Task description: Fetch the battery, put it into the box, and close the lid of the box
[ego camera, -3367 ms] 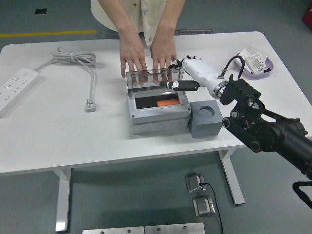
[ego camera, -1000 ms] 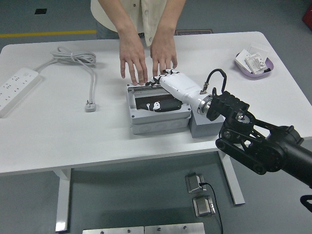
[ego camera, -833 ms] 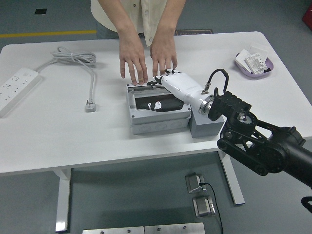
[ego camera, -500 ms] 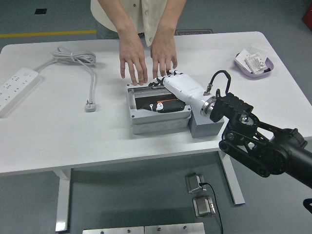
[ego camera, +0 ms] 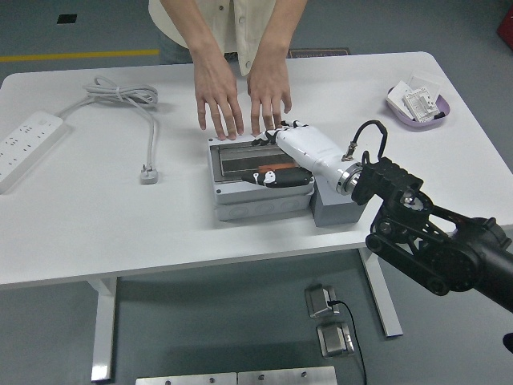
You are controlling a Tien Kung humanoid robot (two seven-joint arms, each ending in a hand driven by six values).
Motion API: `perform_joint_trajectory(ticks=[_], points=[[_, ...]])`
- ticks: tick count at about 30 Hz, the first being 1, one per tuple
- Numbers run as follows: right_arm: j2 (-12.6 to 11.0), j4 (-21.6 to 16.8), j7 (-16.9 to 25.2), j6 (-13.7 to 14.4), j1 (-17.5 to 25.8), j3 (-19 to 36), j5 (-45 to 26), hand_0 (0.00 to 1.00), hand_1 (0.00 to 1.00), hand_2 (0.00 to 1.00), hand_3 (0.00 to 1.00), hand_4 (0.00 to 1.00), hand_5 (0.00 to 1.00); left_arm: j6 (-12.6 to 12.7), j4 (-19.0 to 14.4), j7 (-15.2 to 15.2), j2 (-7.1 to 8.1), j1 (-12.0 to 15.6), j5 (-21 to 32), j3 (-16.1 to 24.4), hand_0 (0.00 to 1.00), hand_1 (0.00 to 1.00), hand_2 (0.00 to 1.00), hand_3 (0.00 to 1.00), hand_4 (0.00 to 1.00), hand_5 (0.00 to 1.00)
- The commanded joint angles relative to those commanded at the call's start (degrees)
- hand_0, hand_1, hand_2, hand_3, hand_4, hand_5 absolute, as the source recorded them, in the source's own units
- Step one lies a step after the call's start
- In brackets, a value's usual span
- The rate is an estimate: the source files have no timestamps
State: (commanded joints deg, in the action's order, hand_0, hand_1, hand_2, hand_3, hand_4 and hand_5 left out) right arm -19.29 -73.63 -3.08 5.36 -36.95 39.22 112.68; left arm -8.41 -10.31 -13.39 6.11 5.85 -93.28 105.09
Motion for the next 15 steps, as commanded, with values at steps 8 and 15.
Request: perform_joint_trajectory(ticks=[8,15], points=[[-2.31,-4.57,-1.89,-3.04,4.96,10.79,7.15,0.967,0.757,0.767,0.808,0.959,0.953,0.16,0.0,-0.22,-0.2,0.47,0.42,-0.15,0.588,0.681,0.705,0.757,0.802,0.911],[-1.24,-8.61,-2.22,-3.9,9.4,22.81,12.69,0.96,0.754,0.761,0.799,0.961,0.955,0.41,0.0,-0.45,-0.28,0.91,0.71,-0.27,0.588,0.681,0.705,0.757,0.802,0.911]])
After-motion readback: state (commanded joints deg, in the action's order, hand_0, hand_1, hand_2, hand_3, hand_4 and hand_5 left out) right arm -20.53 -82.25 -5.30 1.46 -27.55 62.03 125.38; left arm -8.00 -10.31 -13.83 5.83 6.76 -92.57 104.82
